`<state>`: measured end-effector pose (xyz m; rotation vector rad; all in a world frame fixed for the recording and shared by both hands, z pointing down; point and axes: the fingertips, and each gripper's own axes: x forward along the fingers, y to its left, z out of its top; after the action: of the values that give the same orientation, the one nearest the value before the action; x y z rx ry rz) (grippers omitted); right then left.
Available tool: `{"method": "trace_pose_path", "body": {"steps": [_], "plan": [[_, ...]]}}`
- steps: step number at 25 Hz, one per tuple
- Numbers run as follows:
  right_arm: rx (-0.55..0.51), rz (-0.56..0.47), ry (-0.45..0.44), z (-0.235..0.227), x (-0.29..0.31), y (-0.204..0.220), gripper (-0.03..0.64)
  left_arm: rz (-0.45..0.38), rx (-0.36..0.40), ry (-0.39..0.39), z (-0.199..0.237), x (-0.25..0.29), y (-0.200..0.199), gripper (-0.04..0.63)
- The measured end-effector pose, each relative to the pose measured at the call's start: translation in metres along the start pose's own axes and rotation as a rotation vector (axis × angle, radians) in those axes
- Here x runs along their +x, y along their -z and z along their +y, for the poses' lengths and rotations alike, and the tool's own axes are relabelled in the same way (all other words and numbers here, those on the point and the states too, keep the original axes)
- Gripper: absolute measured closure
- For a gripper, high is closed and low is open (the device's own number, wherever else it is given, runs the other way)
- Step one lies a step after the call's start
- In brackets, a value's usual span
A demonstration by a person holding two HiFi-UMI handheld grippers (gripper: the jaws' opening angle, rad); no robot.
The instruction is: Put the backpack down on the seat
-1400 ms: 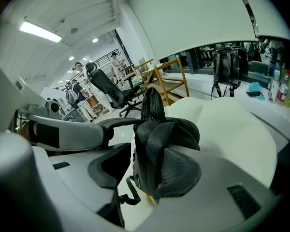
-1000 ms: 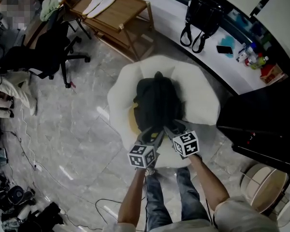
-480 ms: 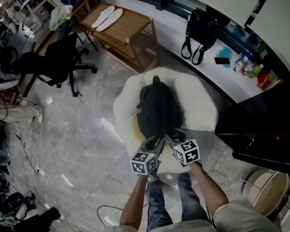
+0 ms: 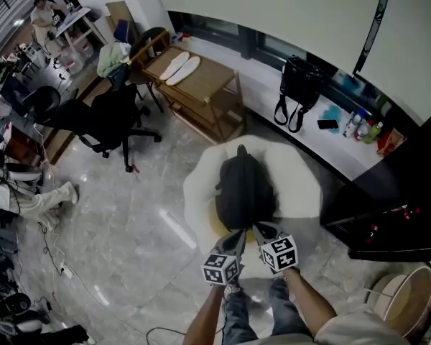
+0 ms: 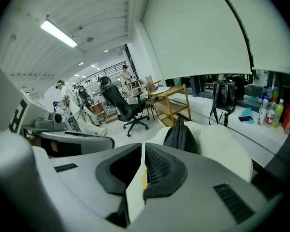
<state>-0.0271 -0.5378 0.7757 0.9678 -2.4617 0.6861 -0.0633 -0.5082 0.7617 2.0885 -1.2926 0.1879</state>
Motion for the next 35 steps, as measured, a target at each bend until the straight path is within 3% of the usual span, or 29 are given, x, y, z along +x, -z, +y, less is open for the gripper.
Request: {"method": "trace_pose_path", "body": {"steps": [9, 17, 23, 30, 35], "plan": [[-0.029, -0.046, -0.036, 0.049, -0.04, -0.018, 0.588, -0.042, 0.051, 0.018, -0.036, -0.043, -0.015, 0.565], [-0.134, -0.158, -0.032, 0.075, -0.083, -0.08, 0.588, -0.125, 0.098, 0.016, -0.066, -0.073, -0.061, 0.565], [-0.18, -0.221, 0.002, 0.088, -0.117, -0.1, 0.588, -0.173, 0.127, 0.05, -0.091, -0.103, -0.092, 0.565], [-0.187, -0.258, -0.023, 0.123, -0.127, -0.109, 0.588, -0.198, 0.171, 0.09, -0.095, -0.124, -0.109, 0.565], [-0.177, -0.282, 0.005, 0.144, -0.124, -0.112, 0.589, -0.203, 0.197, 0.113, -0.08, -0.145, -0.107, 0.565]]}}
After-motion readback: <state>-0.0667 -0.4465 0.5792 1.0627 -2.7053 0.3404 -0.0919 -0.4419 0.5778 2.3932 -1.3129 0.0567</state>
